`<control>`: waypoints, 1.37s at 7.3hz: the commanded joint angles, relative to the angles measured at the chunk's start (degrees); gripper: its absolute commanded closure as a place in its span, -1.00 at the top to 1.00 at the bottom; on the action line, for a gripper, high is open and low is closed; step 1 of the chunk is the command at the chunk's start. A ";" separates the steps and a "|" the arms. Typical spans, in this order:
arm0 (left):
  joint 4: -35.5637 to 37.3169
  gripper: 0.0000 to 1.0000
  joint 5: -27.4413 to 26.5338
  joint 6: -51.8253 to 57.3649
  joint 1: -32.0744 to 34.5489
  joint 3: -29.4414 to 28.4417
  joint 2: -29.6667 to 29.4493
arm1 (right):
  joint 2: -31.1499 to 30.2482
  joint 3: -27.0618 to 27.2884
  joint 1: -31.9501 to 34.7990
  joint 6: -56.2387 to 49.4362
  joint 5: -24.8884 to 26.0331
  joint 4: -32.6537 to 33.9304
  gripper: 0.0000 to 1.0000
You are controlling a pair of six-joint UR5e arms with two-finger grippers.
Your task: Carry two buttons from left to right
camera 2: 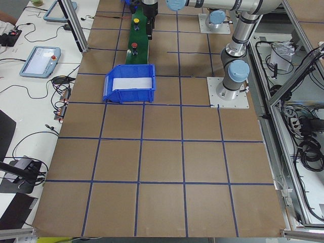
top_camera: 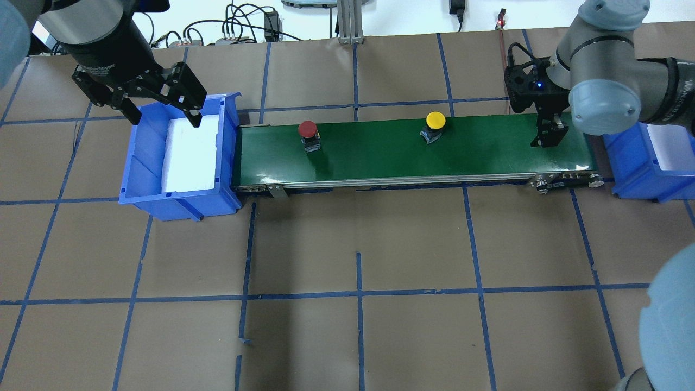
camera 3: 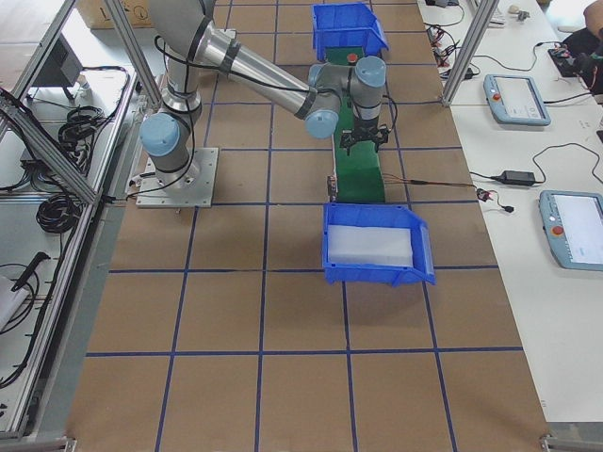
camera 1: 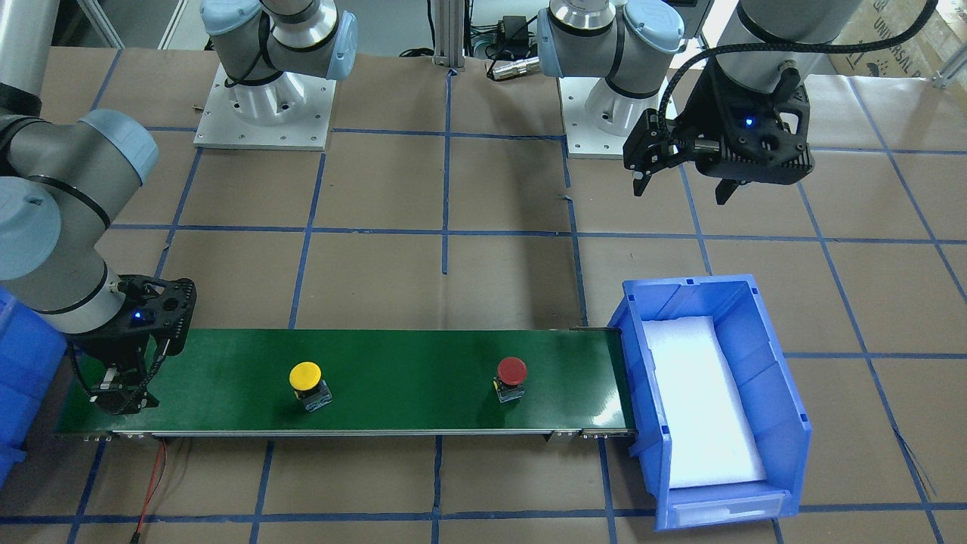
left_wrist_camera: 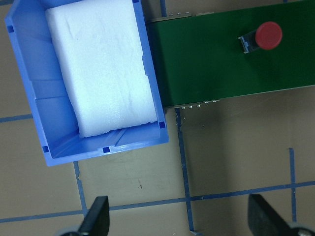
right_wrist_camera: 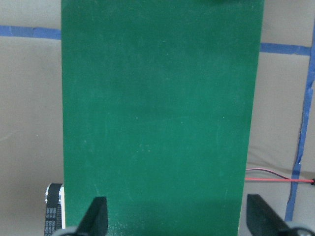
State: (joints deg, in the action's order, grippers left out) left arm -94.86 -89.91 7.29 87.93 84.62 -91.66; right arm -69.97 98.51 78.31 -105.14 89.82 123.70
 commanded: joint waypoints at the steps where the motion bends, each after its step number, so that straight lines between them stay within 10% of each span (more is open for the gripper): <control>1: 0.20 1.00 -0.35 -0.61 -0.56 1.07 1.30 | 0.10 0.10 0.00 -0.07 0.00 0.14 0.96; 10: 0.38 1.00 -0.08 -4.57 -1.00 1.42 0.34 | 0.28 -0.07 0.00 -0.15 0.00 -0.04 0.96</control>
State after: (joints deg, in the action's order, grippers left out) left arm -94.52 -89.65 2.73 86.94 85.71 -91.91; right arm -69.72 98.47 78.31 -105.30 89.82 123.64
